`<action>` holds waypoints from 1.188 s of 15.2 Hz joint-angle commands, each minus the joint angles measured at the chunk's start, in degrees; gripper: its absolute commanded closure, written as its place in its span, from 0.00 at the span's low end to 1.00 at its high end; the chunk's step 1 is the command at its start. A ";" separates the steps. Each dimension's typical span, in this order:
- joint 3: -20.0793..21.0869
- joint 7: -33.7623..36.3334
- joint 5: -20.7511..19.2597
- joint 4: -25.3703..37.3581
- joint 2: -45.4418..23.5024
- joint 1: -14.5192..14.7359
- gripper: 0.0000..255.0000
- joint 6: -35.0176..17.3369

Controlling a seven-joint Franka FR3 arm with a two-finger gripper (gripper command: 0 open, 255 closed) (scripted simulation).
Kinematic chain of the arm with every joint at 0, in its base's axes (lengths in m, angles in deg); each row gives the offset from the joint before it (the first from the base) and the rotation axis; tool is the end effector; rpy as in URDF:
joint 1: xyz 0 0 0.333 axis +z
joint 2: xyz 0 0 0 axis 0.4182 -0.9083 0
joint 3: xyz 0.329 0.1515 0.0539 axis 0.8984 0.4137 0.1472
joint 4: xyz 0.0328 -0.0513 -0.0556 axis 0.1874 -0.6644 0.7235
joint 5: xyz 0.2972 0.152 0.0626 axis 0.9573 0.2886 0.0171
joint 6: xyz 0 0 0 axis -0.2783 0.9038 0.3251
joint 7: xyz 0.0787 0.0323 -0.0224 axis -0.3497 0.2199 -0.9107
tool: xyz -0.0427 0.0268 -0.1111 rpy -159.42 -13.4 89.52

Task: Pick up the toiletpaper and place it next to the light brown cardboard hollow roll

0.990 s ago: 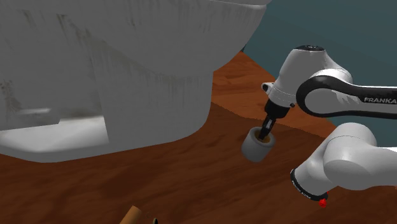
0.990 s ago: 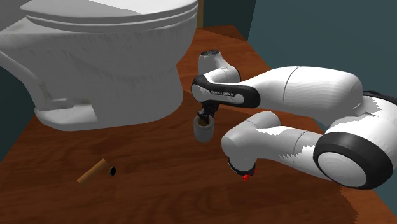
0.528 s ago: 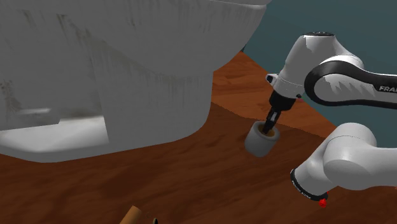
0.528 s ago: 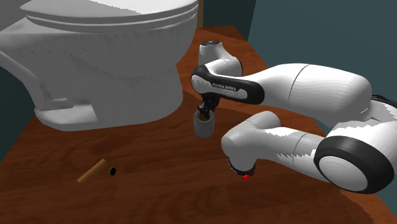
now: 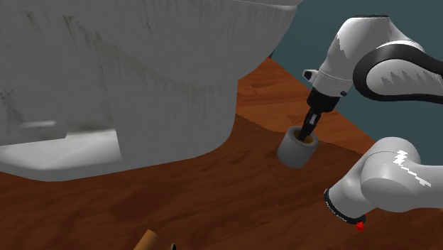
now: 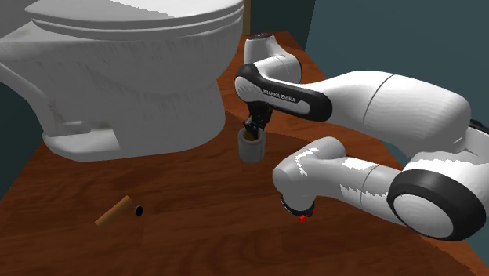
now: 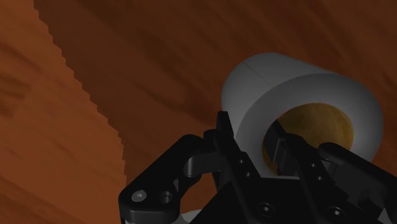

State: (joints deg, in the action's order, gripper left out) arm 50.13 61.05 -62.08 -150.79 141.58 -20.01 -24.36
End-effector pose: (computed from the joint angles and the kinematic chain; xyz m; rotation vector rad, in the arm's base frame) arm 0.1404 0.0284 0.4736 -3.0945 -0.4569 0.1078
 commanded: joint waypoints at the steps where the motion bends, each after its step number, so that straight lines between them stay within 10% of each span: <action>1: -0.15 -0.05 -0.14 1.43 0.19 -0.08 1.00 1.61; 18: 3.38 3.71 2.77 14.57 -5.83 1.11 1.00 8.56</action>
State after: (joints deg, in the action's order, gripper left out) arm 52.39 63.71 -60.29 -136.67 137.05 -19.28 -14.87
